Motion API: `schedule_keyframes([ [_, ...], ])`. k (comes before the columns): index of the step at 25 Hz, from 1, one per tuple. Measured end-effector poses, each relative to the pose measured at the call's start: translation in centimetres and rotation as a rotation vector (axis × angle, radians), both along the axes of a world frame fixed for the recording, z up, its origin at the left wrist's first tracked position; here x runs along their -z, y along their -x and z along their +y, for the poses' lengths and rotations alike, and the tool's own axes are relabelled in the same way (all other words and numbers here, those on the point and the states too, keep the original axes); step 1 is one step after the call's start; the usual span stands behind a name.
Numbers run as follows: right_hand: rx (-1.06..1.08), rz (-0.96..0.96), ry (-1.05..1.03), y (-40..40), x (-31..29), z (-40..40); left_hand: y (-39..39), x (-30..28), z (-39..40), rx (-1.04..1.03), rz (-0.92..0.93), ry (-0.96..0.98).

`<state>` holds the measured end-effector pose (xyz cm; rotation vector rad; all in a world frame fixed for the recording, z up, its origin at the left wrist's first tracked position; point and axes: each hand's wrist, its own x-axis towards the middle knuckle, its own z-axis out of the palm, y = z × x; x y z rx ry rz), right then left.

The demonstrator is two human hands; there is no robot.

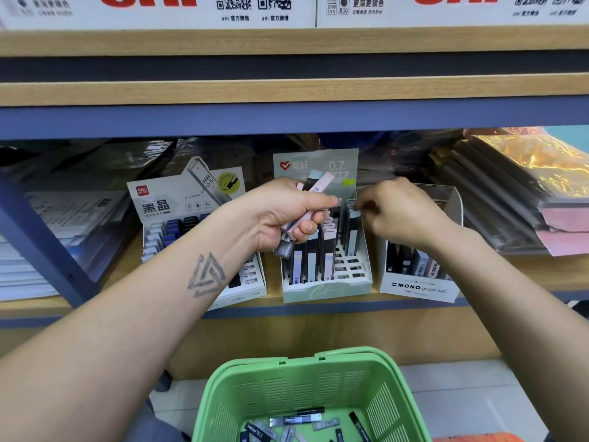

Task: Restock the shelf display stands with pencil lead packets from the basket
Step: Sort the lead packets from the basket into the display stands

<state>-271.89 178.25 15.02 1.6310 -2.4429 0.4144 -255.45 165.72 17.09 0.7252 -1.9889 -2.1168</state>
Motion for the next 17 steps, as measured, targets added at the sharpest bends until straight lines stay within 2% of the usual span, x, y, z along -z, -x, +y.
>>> schedule_keyframes([
  [2, -0.002, -0.037, 0.112, -0.3, -0.6, -0.3, 0.0, 0.1, 0.0, 0.020, -0.020, 0.012],
  [3, -0.031, -0.203, 0.222, -0.7, -1.2, -0.4, -0.1, 0.2, 0.1, 0.034, -0.030, 0.017],
  [5, -0.142, -0.728, 0.390, -1.8, -2.1, -0.4, -0.2, 0.2, 0.3, 0.069, -0.054, 0.038],
  [6, -0.184, -0.925, 0.421, -2.4, -2.2, -0.6, -0.2, 0.2, 0.4, 0.086, -0.070, 0.056],
  [7, -0.202, -1.032, 0.426, -2.8, -2.1, -0.8, -0.3, 0.2, 0.5, 0.099, -0.086, 0.074],
  [12, -0.151, -1.209, 0.511, -2.3, -1.5, -0.9, -1.0, 0.1, -0.1, 0.088, -0.106, 0.052],
  [17, -0.162, -1.371, 0.537, -1.5, -1.5, 0.2, -1.4, 0.1, -1.1, -0.046, 0.010, -0.123],
])
